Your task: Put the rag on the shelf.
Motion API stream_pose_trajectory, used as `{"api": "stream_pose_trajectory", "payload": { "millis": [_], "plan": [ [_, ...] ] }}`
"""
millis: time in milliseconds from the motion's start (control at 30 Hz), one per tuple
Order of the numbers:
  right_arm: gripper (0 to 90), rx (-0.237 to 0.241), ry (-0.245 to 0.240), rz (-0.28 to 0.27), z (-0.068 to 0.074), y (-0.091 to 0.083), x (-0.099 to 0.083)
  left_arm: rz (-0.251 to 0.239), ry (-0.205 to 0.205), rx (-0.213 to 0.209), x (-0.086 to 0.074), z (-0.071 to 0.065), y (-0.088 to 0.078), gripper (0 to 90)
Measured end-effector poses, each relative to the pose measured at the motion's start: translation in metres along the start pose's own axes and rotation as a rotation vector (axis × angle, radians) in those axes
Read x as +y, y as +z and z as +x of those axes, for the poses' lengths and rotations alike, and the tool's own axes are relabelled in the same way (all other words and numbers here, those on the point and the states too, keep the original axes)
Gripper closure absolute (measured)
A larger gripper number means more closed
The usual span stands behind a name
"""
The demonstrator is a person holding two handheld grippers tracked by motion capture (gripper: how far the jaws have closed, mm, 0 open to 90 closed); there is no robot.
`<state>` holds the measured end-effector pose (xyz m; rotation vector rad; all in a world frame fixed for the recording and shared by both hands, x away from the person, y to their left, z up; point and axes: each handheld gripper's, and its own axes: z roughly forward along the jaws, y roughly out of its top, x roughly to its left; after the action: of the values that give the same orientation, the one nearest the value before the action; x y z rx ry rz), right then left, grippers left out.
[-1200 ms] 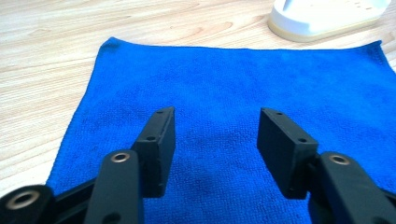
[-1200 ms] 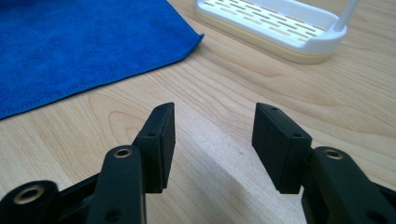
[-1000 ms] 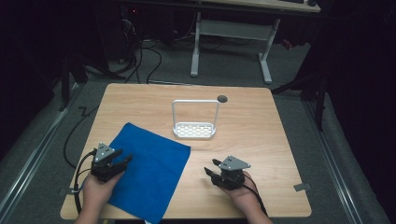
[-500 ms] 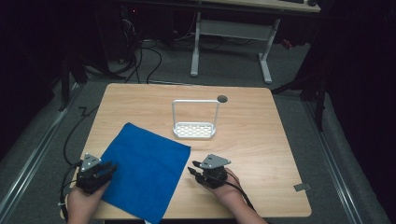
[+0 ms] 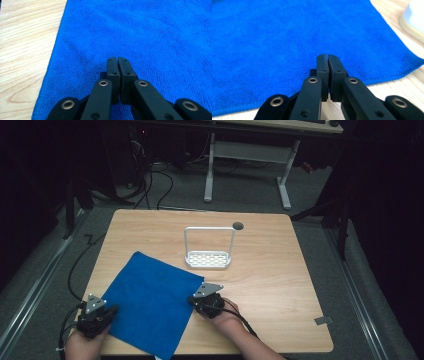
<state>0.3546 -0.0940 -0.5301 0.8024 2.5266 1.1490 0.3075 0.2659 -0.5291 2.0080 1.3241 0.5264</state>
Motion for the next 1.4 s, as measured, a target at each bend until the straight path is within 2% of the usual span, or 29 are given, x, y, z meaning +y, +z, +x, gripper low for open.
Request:
{"api": "stream_pose_trajectory", "payload": {
  "millis": [167,267,467,533,767,867,933,1067,1167,1233,1300,1400],
  "plan": [
    [88.5,0.001,-0.007,0.018,-0.002,0.003,0.000,-0.007,0.000,0.003,-0.001,-0.001,0.000,88.5],
    [88.5,0.007,-0.015,0.025,-0.003,0.003,0.001,-0.008,-0.008,-0.014,-0.003,-0.001,-0.001,86.8],
    [88.5,0.001,-0.016,0.036,-0.006,0.000,-0.001,0.008,0.040,-0.023,-0.004,-0.013,-0.004,85.8],
    [88.6,-0.006,-0.018,0.041,-0.007,-0.002,-0.002,0.013,0.054,-0.042,-0.005,-0.017,-0.006,85.9],
    [88.5,-0.044,-0.013,0.058,-0.011,-0.015,-0.011,0.038,0.107,-0.085,-0.003,-0.035,-0.007,86.5],
    [88.5,-0.058,-0.006,0.068,-0.014,-0.023,-0.016,0.050,0.111,-0.137,0.000,-0.044,-0.005,86.4],
    [88.5,-0.071,0.000,0.072,-0.017,-0.028,-0.020,0.039,0.134,-0.148,0.004,-0.052,-0.005,86.3],
    [88.3,-0.096,0.012,0.084,-0.026,-0.038,-0.028,-0.002,0.143,-0.148,0.013,-0.060,-0.001,80.6],
    [88.3,-0.117,0.042,0.084,-0.035,-0.046,-0.035,-0.006,0.134,-0.167,0.017,-0.061,0.004,78.0],
    [88.1,-0.139,0.065,0.085,-0.042,-0.053,-0.040,-0.002,0.150,-0.184,0.021,-0.064,0.009,76.6],
    [86.8,-0.157,0.080,0.084,-0.045,-0.056,-0.043,0.004,0.162,-0.183,0.023,-0.067,0.012,75.1],
    [85.5,-0.170,0.063,0.081,-0.041,-0.060,-0.044,0.013,0.179,-0.188,0.027,-0.069,0.019,74.0]
  ]
}}
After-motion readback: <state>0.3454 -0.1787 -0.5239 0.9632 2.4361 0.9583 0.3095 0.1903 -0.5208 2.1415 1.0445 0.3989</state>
